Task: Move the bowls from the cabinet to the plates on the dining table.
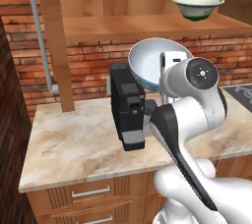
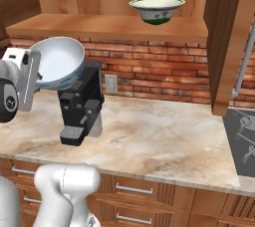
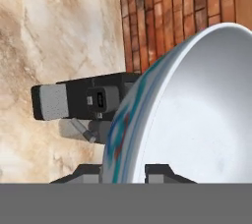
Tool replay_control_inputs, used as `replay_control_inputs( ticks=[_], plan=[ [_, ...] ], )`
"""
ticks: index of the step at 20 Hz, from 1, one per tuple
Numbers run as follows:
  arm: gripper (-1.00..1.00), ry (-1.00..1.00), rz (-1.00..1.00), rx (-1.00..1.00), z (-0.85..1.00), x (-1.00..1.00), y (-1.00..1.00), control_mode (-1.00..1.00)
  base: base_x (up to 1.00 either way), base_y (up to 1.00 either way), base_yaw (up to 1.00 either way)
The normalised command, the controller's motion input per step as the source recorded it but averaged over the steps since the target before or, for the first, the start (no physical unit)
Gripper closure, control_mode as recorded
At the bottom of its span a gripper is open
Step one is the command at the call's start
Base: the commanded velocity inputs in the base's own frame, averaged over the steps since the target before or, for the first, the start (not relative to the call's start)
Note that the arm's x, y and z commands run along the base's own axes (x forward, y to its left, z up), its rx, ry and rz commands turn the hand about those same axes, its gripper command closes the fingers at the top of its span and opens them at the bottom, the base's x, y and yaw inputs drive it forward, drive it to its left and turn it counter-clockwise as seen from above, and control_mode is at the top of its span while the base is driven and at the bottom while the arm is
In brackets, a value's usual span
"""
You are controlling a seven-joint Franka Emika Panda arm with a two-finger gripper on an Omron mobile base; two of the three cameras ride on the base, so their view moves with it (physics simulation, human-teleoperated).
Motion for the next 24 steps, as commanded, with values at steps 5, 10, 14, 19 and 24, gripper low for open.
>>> replay_control_inputs(
  ticks=[5, 10, 14, 19, 24],
  plan=[
    [1.0, 0.0, 0.07, 0.03, -0.13, -0.59, -0.02, -1.0, 0.0, 0.0, 0.0],
    [1.0, 0.0, 0.08, 0.04, -0.19, -0.46, 0.0, -1.0, 0.0, 0.0, 0.0],
    [1.0, 0.0, 0.04, 0.02, -0.15, -0.2, 0.0, 1.0, -0.09, 0.0, 0.04],
    [1.0, 0.0, 0.0, 0.0, 0.0, 0.0, 0.0, 1.0, -0.22, -0.01, 0.02],
    [1.0, 0.0, 0.0, 0.0, 0.0, 0.0, 0.0, 1.0, -0.97, 0.01, 0.04]
  ],
)
